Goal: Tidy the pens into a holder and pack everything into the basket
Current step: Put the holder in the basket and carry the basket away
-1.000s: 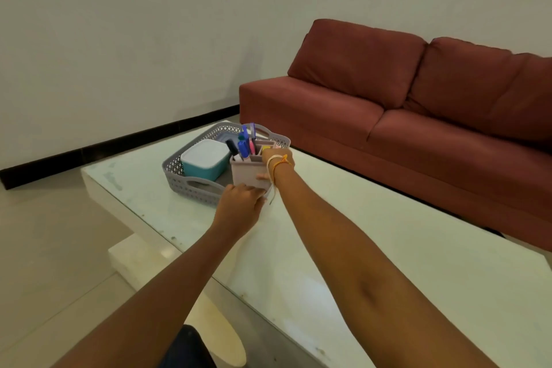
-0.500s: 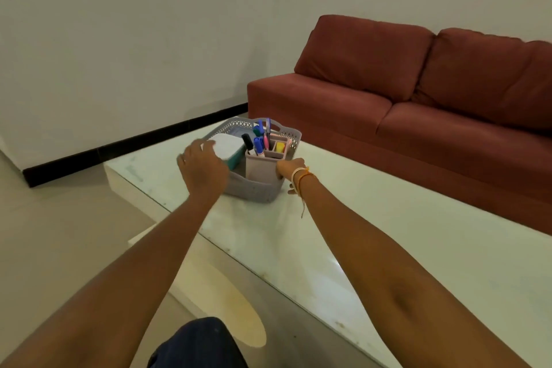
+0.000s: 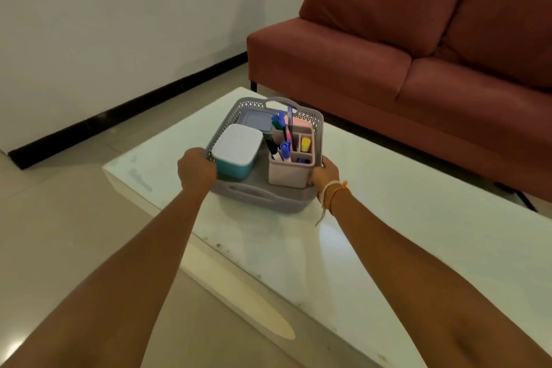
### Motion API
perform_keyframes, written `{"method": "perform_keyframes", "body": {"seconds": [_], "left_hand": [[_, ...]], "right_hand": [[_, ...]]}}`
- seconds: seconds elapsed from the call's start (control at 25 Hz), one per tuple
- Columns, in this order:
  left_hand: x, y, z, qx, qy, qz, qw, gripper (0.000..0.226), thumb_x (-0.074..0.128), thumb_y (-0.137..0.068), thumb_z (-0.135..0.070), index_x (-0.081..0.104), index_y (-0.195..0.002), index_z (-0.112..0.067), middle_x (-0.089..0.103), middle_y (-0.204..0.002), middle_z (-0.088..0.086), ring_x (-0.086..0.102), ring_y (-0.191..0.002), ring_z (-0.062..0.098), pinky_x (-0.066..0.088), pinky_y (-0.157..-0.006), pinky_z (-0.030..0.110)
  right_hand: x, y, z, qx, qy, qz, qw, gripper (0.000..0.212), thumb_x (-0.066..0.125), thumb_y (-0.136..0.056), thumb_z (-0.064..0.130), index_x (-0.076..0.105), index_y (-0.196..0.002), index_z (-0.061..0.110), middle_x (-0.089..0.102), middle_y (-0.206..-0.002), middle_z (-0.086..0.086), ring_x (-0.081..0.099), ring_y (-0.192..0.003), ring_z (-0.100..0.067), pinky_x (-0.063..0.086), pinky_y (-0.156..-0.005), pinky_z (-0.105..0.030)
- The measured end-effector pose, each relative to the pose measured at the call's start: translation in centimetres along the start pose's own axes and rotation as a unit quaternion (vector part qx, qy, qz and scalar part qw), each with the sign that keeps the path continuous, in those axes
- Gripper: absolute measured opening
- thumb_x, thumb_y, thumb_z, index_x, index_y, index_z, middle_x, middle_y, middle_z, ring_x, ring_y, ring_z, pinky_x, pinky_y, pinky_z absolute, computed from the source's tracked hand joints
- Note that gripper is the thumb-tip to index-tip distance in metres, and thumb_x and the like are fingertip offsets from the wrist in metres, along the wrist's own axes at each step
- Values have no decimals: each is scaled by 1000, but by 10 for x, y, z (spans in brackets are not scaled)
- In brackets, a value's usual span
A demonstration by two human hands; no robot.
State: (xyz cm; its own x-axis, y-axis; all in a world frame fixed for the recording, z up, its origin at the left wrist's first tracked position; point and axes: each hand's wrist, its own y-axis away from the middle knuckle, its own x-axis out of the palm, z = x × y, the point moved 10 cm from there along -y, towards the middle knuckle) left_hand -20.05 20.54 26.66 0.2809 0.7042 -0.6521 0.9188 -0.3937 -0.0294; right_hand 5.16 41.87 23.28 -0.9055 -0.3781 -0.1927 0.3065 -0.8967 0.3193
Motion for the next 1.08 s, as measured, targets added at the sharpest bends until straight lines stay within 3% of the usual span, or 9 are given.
{"method": "perform_keyframes", "body": {"seconds": [0.16,0.28,0.48,0.64,0.84,1.08], "left_hand": [[-24,39,-9,-2,2,-2,1000,15,54,-75,5,66,-81,-1,67,-79,19,59,-73,34,40,-63,31],[-78,81,-28,-11,26,-2,1000,22,53,-73,8,67,-85,-4,67,-77,14,55,-68,29,39,-61,29],[-215,155,-93,-29,36,10,999,33,45,-69,12,66,-89,-5,59,-71,10,49,-68,27,29,-61,23],[-314,190,-122,-43,30,18,998,32,49,-71,10,68,-91,-6,65,-77,16,58,-74,34,32,-64,26],[-391,175,-117,-33,30,63,997,43,43,-75,9,69,-104,-9,70,-91,17,62,-86,35,48,-73,37],[-443,133,-118,40,12,90,995,31,46,-85,1,69,-104,-9,69,-91,10,55,-79,19,40,-69,27]], "right_hand": [[-18,45,-2,23,-23,-22,999,41,48,-92,2,62,-127,19,66,-120,-5,59,-108,-23,51,-98,-47],[-40,107,29,32,-45,-34,998,41,55,-91,4,61,-127,21,67,-121,-6,61,-111,-24,52,-97,-47],[-75,236,143,54,-7,-47,997,44,57,-88,-1,60,-130,14,65,-125,-7,59,-115,-24,49,-102,-41],[-79,322,226,57,1,-56,997,45,51,-88,-5,60,-129,11,64,-126,-9,58,-106,-17,46,-99,-33],[-48,392,263,62,-51,-113,990,41,54,-89,-2,63,-126,12,66,-124,-8,60,-113,-23,48,-102,-40],[-6,431,265,71,-116,-167,977,37,60,-87,1,65,-123,12,68,-120,-9,63,-109,-25,49,-100,-44]]}}
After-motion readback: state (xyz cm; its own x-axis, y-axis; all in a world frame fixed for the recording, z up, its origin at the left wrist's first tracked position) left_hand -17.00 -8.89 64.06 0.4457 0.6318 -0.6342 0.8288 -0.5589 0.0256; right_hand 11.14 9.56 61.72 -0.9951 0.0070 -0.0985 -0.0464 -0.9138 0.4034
